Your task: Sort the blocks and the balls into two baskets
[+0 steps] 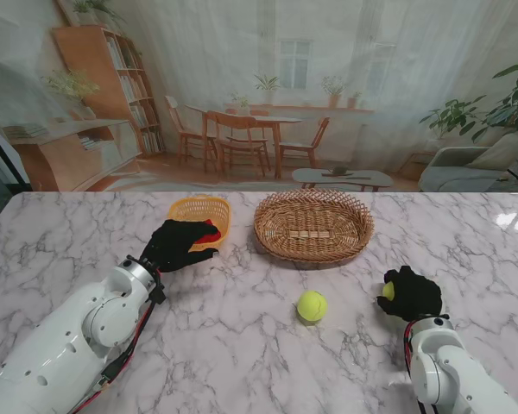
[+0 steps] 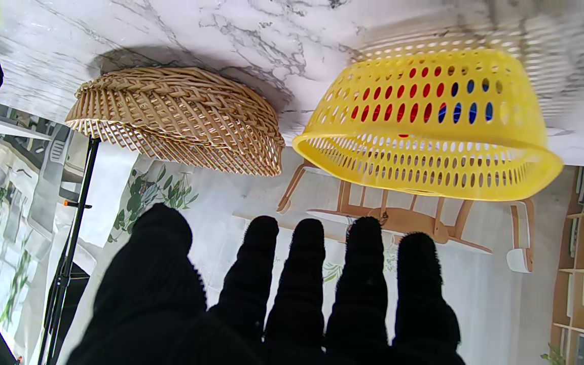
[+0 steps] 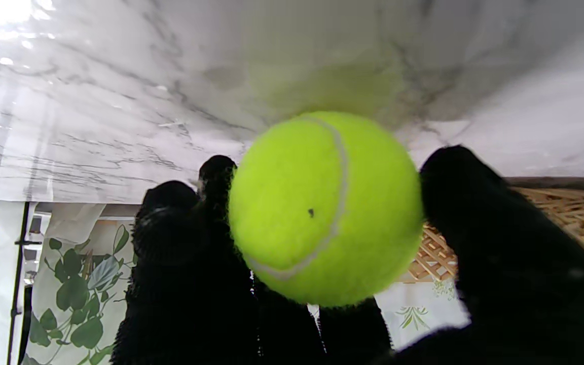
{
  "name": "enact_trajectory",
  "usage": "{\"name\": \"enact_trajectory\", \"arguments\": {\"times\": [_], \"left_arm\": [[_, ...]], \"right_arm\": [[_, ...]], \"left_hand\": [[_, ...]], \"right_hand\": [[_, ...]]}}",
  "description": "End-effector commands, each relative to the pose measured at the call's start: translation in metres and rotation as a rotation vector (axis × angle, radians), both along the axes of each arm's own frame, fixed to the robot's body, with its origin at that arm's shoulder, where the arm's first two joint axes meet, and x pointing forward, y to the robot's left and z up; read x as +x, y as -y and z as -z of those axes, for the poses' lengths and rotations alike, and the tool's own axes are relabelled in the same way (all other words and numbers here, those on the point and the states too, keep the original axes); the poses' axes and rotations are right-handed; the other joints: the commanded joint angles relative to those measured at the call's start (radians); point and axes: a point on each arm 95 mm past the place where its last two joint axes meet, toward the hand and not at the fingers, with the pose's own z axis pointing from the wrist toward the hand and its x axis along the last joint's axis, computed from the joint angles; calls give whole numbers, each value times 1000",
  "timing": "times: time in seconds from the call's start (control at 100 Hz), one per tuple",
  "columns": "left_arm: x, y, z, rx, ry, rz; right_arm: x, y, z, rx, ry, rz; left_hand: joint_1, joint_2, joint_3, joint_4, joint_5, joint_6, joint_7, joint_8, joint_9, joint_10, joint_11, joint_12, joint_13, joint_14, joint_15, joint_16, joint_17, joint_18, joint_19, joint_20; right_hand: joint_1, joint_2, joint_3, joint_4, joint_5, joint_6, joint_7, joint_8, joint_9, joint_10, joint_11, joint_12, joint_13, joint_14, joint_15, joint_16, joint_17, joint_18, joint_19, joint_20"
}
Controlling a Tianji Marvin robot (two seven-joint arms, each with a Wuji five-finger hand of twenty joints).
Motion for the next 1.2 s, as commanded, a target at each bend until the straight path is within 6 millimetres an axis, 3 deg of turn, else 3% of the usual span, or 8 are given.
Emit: {"name": "enact_trajectory", "arguments": {"times": [0.0, 0.04, 0.16, 0.36, 0.68, 1.19], "left_arm": [[0, 2, 3, -9, -26, 1], [0, 2, 3, -10, -28, 2], [0, 2, 3, -2, -31, 4], [1, 3, 3, -3, -30, 5], [1, 3, 4, -1, -29, 7], [2, 4, 5, 3, -31, 15]], "right_arm": [[-1, -1, 0, 18, 8, 2], [-1, 0, -2, 19, 20, -1], [-1, 2, -14, 27, 62, -16], [4, 2, -43, 33, 118, -62], [21, -7, -68, 57, 139, -115], [81, -65, -95, 86, 62, -274]], "left_hand": [[5, 43, -22, -20, -22, -3, -18, -10, -11, -5, -7, 13, -15, -3, -18, 3, -20, 25, -28, 20], [5, 42, -22, -19, -21, -2, -17, -10, -10, -3, -7, 13, -14, -3, -18, 3, -20, 26, -29, 20], [5, 41, -22, -19, -18, -3, -15, -9, -9, -4, -8, 13, -14, -4, -18, 3, -21, 27, -30, 20], [4, 42, -22, -20, -22, -2, -18, -10, -8, -6, -8, 12, -13, -3, -19, 3, -20, 28, -32, 20], [3, 42, -22, -20, -23, -2, -19, -11, -8, -5, -8, 12, -13, -3, -19, 2, -19, 25, -33, 20], [4, 42, -22, -20, -21, -3, -18, -11, -7, -5, -8, 13, -12, -3, -19, 2, -20, 26, -35, 21]], "right_hand": [[126, 28, 67, -42, 23, -11, 71, -44, 29, 0, 67, 26, 36, -28, 103, 37, 38, -61, 51, 22], [150, 23, 65, -63, 17, -18, 125, -88, 38, -3, 71, 29, 46, -31, 110, 39, 49, -66, 56, 21], [199, 20, 57, -85, 12, -30, 198, -133, 52, -6, 76, 33, 57, -32, 117, 41, 61, -64, 62, 20], [220, 25, 51, -93, 8, -33, 217, -141, 53, -8, 75, 34, 56, -32, 116, 41, 58, -60, 60, 19], [221, 25, 46, -91, 11, -34, 226, -152, 58, -8, 74, 34, 56, -32, 115, 41, 53, -57, 52, 16], [222, 32, 36, -87, 8, -49, 240, -159, 58, -18, 69, 35, 52, -37, 105, 37, 29, -50, 42, 16]]}}
